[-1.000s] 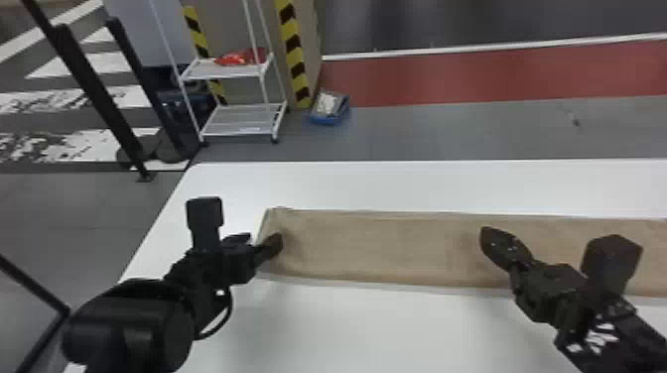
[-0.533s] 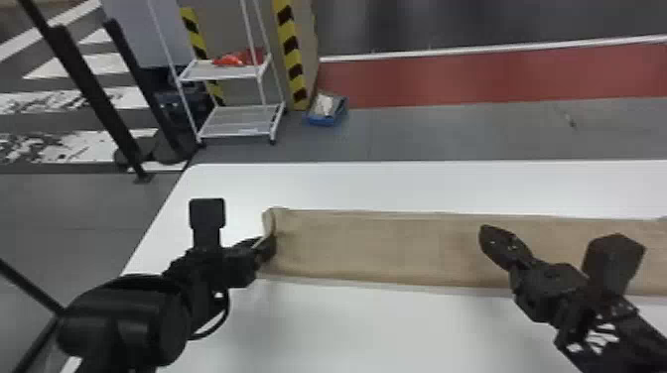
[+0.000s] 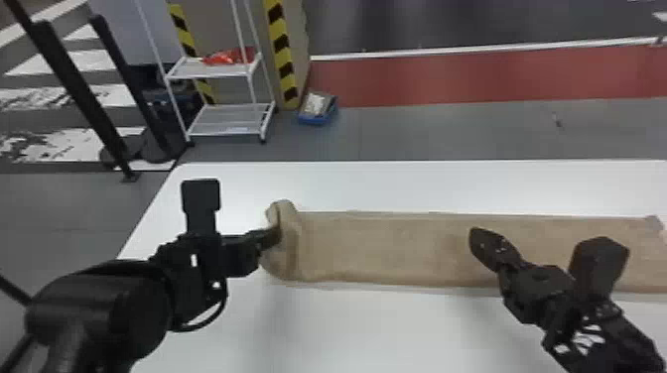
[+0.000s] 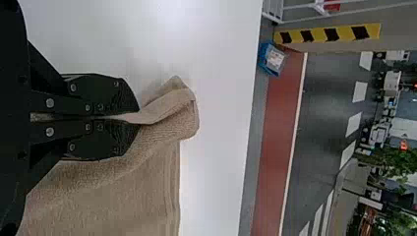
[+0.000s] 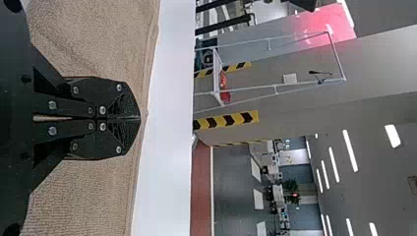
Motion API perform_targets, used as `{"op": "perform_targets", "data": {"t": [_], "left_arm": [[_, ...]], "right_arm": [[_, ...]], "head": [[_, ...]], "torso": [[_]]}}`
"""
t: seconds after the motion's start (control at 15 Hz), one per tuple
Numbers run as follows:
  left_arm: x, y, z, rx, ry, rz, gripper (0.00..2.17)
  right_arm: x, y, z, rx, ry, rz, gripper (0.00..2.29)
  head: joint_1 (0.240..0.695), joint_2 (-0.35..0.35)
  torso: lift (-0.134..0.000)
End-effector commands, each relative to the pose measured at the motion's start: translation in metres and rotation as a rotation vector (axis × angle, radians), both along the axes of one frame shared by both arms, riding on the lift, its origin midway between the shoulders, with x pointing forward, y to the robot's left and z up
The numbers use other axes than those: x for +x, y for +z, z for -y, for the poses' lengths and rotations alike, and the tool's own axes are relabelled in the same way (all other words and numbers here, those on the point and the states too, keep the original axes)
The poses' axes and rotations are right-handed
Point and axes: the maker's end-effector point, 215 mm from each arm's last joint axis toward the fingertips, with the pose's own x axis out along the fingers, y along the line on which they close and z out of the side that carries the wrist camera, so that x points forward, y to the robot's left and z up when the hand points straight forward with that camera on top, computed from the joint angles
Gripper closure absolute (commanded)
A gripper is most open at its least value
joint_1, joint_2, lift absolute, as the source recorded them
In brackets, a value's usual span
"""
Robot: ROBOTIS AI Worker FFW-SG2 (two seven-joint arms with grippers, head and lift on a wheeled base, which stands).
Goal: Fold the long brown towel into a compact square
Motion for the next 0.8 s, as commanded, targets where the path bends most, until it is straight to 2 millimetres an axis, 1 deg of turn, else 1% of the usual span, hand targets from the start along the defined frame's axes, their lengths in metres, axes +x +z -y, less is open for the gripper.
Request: {"op": "perform_targets", "data": {"t": [0.0,0.07,0.13,0.2,0.27,0.33,0.4,0.47,0.6,0.67,0.73], "left_arm": [[-0.001,0.040,0.041,-0.065,-0.061,0.017,1.29],[0.003,0.059,0.055,-0.099,-0.069,0.044,1.29],[0.007,0.076,0.071,-0.129,-0.093,0.071,1.29],[0.010,0.091,0.090,-0.137,-0.127,0.094,1.29],[0.007,0.091,0.107,-0.136,-0.154,0.078,1.29],[0.006,0.093,0.126,-0.140,-0.177,0.077,1.29],[0.003,0.090,0.142,-0.134,-0.194,0.073,1.29],[0.002,0.085,0.158,-0.110,-0.198,0.073,1.29],[0.000,0.073,0.190,-0.015,-0.194,0.087,1.29],[-0.004,0.064,0.211,0.020,-0.198,0.084,1.29],[-0.001,0.058,0.231,0.033,-0.189,0.110,1.29]], "right_arm": [[0.000,0.001,0.001,0.000,-0.002,0.007,1.86],[-0.001,0.003,0.008,0.001,-0.014,0.018,1.86],[-0.002,0.008,0.015,-0.001,-0.021,0.040,1.85],[-0.004,0.014,0.025,-0.003,-0.030,0.070,1.83],[-0.006,0.019,0.035,-0.001,-0.047,0.087,1.56],[-0.009,0.026,0.053,-0.003,-0.077,0.111,1.01],[-0.014,0.033,0.069,-0.001,-0.104,0.135,0.34],[-0.020,0.040,0.087,-0.001,-0.133,0.146,0.00],[-0.031,0.055,0.122,0.002,-0.187,0.180,0.01],[-0.037,0.063,0.136,0.014,-0.213,0.206,0.03],[-0.041,0.064,0.151,0.030,-0.239,0.205,0.05]], "head": [[0.695,0.134],[0.695,0.122],[0.695,0.092],[0.695,0.077],[0.695,0.057],[0.695,0.038],[0.695,-0.016],[0.695,-0.048],[0.695,-0.102],[0.695,-0.134],[0.695,-0.161]], "torso": [[-0.125],[-0.125],[-0.125],[-0.125],[-0.125],[-0.125],[-0.125],[-0.125],[-0.125],[-0.125],[-0.125]]}}
